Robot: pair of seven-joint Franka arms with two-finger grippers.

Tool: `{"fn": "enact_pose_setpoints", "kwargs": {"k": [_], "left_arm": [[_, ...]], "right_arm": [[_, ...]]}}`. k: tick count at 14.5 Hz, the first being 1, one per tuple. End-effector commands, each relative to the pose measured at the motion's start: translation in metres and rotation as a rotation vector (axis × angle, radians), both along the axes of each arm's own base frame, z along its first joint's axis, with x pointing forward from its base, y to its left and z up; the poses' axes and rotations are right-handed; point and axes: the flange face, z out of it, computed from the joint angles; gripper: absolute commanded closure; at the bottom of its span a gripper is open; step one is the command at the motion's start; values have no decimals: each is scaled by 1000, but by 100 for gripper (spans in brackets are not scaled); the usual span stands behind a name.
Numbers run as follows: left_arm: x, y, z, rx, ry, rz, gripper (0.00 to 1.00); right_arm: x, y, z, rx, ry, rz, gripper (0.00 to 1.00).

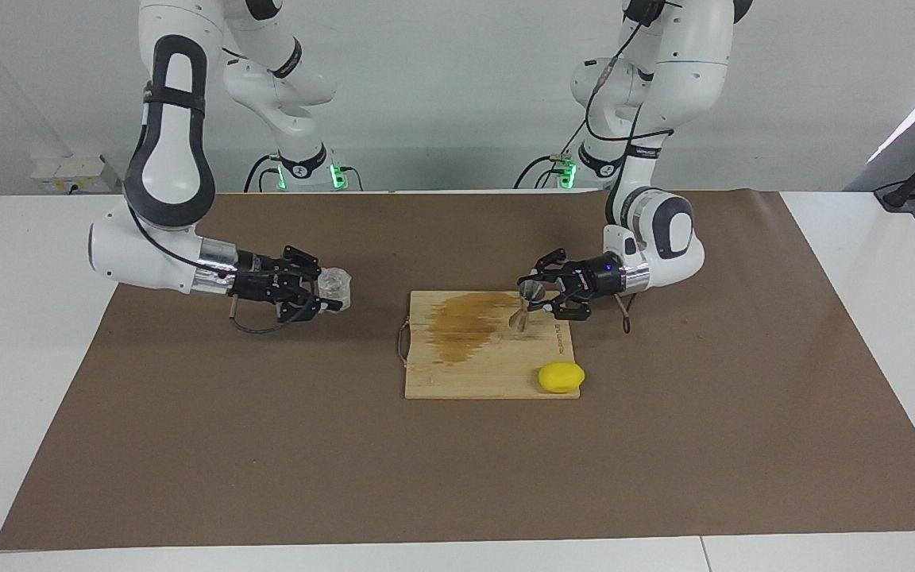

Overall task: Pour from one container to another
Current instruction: 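Carry the metal cup onto the board while the right gripper lifts the glass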

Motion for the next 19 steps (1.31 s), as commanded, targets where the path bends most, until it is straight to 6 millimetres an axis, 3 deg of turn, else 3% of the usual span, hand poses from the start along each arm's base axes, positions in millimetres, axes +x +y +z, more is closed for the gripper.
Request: {"fn": "enact_pose_setpoints", "kwargs": {"k": [1, 3, 6, 11, 14, 19], "left_arm": [[-14, -31, 1, 12, -25, 61, 55], [-22, -56, 1, 7, -29, 76, 55], [-29, -72, -3, 44, -60, 80, 55], [-30, -79, -9, 90, -152, 134, 55], [-30, -92, -28, 85, -153, 158, 55], [-29, -95, -27, 84, -156, 155, 54]], "right_arm": [[-2, 11, 5, -37, 1, -14, 100], [-3, 19, 4, -36, -2, 0, 100], [-4, 36, 5, -40, -12, 23, 100], [-1, 50, 16, -62, -47, 12, 100], [-2, 61, 19, -70, -29, 4, 100], [0, 81, 25, -95, -37, 18, 100]]}}
